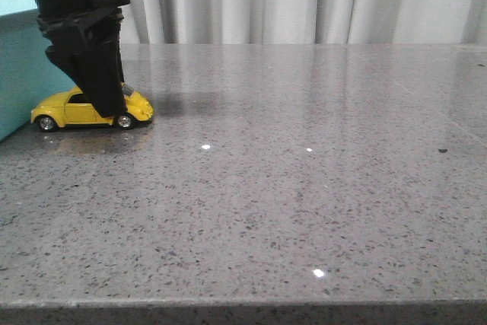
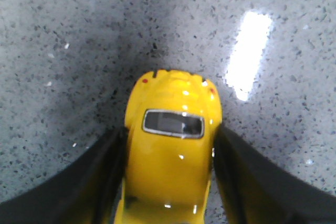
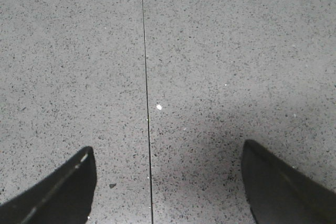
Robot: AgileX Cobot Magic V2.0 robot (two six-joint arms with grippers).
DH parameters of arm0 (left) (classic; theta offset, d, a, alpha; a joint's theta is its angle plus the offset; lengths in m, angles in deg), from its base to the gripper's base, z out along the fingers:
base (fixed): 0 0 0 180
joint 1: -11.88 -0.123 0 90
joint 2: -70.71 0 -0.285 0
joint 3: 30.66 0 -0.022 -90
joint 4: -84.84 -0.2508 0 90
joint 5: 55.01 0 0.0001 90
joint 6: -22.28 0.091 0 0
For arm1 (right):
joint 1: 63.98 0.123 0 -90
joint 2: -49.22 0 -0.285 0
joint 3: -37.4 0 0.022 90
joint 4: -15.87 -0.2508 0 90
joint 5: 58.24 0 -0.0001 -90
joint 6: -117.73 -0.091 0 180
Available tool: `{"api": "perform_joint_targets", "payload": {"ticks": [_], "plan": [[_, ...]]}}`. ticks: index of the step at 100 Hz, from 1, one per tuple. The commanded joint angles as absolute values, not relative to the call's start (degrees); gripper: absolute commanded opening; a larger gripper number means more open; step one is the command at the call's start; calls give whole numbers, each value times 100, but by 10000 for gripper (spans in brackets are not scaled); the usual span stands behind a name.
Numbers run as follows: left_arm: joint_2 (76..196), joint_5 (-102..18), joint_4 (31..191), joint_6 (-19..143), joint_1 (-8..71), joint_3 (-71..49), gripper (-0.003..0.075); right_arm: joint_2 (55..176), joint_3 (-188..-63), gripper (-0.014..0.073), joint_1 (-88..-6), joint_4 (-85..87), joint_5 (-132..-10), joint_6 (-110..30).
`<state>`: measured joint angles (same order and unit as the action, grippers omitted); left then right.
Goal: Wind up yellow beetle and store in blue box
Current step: 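Lower the left gripper onto the Beetle beside the box and grasp it, then lift the Beetle with the left gripper over the box rim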
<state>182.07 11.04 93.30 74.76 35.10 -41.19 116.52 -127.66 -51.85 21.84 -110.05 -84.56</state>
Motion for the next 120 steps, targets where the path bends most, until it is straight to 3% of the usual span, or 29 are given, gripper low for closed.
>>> {"api": "perform_joint_targets", "payload": {"ticks": [1,22,51,75,120], "plan": [[18010,1084,9417,7458,3554,-4280,207,11540,-12914,569,-5185,2239,-10661,-8413],[17988,1112,9417,7458,3554,-4347,97,11540,-12914,569,-5185,2239,-10661,-8413],[17974,1555,9443,6784,3554,-5992,97,11540,-12914,569,-5185,2239,-10661,-8413],[17907,1774,9129,5196,3297,-7535,97,11540,-12914,569,-5185,2239,-10661,-8413],[17628,1774,8697,3175,1807,-7455,97,11540,-12914,569,-5185,2239,-10649,-8413]]}}
